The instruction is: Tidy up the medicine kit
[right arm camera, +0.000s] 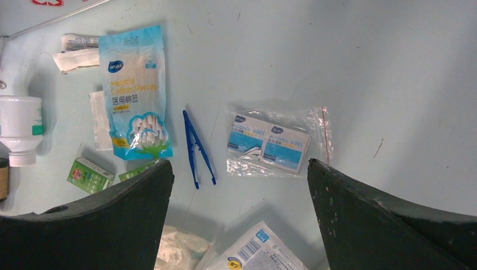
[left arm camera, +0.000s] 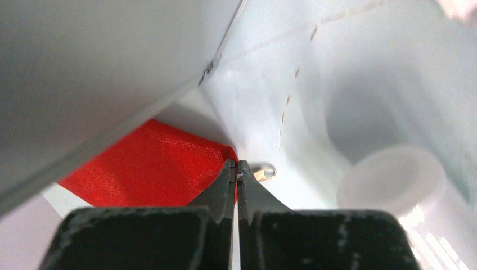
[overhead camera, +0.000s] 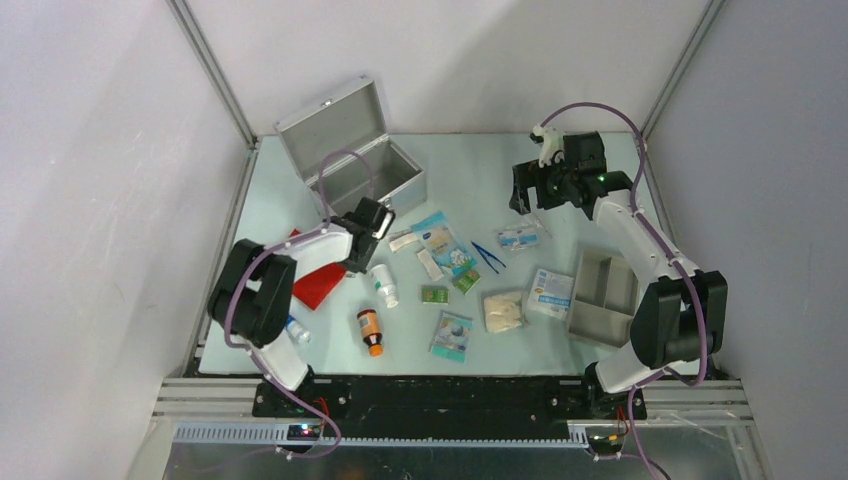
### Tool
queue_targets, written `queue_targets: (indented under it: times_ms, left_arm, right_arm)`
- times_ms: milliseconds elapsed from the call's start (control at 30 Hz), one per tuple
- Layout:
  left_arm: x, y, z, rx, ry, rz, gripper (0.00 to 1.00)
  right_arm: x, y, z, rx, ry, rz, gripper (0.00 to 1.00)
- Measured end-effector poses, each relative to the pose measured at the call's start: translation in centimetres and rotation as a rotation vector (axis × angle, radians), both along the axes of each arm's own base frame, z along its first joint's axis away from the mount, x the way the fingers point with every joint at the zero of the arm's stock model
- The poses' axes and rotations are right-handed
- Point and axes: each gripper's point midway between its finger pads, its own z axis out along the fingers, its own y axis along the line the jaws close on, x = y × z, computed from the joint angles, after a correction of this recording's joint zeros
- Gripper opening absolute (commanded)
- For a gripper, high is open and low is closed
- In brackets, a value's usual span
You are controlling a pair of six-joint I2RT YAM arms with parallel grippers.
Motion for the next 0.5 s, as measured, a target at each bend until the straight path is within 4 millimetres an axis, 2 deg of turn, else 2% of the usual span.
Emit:
queue_targets:
  times_ms: [100,167,233,300,400,500]
  left_arm:
    - [-1.3,0.3,1.1,-0.034,0.012,-0.032,0.0]
    - [-1.6,0.0,3.2,-0.074,-0.017,-0.067,0.0]
    - [-1.5,-0.5,6.7,-0.123,-0.086,-0.112,0.0]
    - [-1.1,-0.9,10.5,-0.157,-0.158,-0.148,0.0]
    - [-0.2,-1.5,17.3,-0.214,-0.289,-0.212,0.0]
    - [-0.5,-1.9,22.0,-0.264,-0.351,-0.285,0.0]
  right_arm:
    - [0.1,0.1,0.2,0.002,-0.005,0.002,0.92]
    - [0.1,0.3,0.6,0.006,-0.011,0.008,0.91]
    - [0.1,0.6,1.1,0.014,-0.017,0.023,0.9]
    - [-0.1,1.3,1.8,0.029,-0.025,0.067,0.86]
    - [-1.1,3.1,3.1,0.075,-0.043,0.208,0.81]
    - [-2.0,5.4,4.9,0.146,-0.065,0.363,0.77]
